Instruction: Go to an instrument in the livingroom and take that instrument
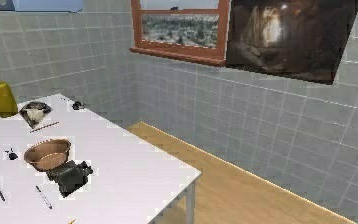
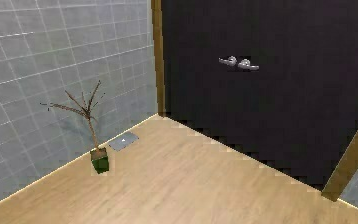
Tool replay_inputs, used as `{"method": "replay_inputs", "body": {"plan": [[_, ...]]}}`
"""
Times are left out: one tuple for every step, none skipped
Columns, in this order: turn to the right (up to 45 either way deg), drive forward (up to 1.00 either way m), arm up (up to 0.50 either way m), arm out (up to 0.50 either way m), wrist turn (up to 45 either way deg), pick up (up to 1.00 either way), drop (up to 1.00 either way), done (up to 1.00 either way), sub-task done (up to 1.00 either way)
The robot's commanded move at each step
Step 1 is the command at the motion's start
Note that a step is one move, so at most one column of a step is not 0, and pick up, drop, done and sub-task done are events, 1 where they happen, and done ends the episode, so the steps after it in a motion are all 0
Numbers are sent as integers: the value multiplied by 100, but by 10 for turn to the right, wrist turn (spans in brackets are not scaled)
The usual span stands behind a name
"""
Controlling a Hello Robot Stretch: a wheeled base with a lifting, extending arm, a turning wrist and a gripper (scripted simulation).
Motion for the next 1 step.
{"method": "replay_inputs", "body": {"plan": [[120,0,0,0,0,0,0,0,0]]}}
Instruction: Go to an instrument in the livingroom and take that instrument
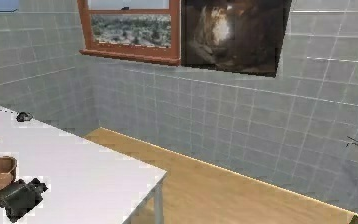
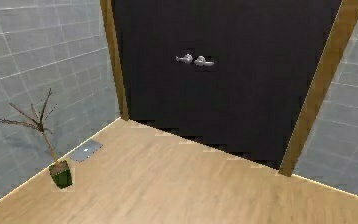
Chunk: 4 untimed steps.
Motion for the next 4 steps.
{"method": "replay_inputs", "body": {"plan": [[0,55,0,0,0,0,0,0,0],[-450,0,0,0,0,0,0,0,0],[-450,0,0,0,0,0,0,0,0],[-450,0,0,0,0,0,0,0,0]]}}
